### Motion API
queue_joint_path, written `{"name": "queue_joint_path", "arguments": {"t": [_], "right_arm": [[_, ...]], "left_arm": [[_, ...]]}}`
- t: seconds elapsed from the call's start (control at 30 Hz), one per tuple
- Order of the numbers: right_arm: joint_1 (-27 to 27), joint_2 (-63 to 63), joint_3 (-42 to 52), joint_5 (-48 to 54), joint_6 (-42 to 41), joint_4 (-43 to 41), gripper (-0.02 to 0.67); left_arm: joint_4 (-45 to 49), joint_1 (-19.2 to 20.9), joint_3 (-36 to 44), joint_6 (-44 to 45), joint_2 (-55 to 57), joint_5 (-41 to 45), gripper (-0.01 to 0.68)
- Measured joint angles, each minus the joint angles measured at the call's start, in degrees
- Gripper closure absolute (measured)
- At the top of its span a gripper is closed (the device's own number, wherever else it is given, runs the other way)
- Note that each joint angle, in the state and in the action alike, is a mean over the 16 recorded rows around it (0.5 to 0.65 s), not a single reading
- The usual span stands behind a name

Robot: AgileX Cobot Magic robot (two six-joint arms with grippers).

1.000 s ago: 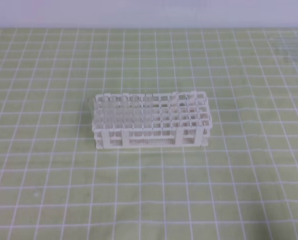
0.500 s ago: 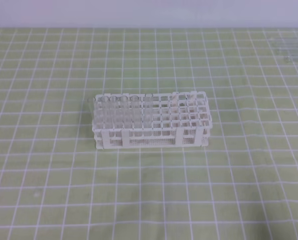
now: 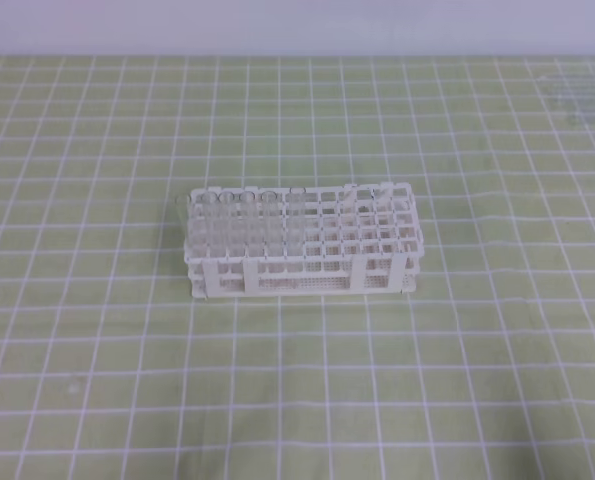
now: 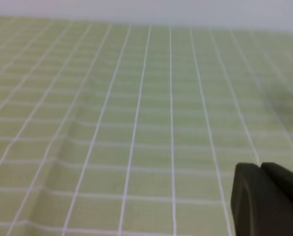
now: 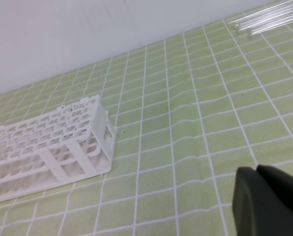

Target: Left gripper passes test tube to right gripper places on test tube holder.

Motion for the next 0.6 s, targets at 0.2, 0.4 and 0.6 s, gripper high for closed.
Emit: {"name": "queue_joint_path", "arguments": {"t": [0.2,0.4,0.6], "right_arm": [[0.00,0.00,0.00,0.00,0.00,0.00,0.666],[0.00,0.00,0.00,0.00,0.00,0.00,0.666],[0.00,0.01,0.00,0.00,0.00,0.00,0.666]], "left_arm": [[-1.21,0.88,-0.02,3.87,-0.36,3.45,0.676],[-2.00,1.80,0.01,5.33,-0.71,4.48,0.676],[-2.03,2.57,0.01,5.36,-0.71,4.52,0.676]]}}
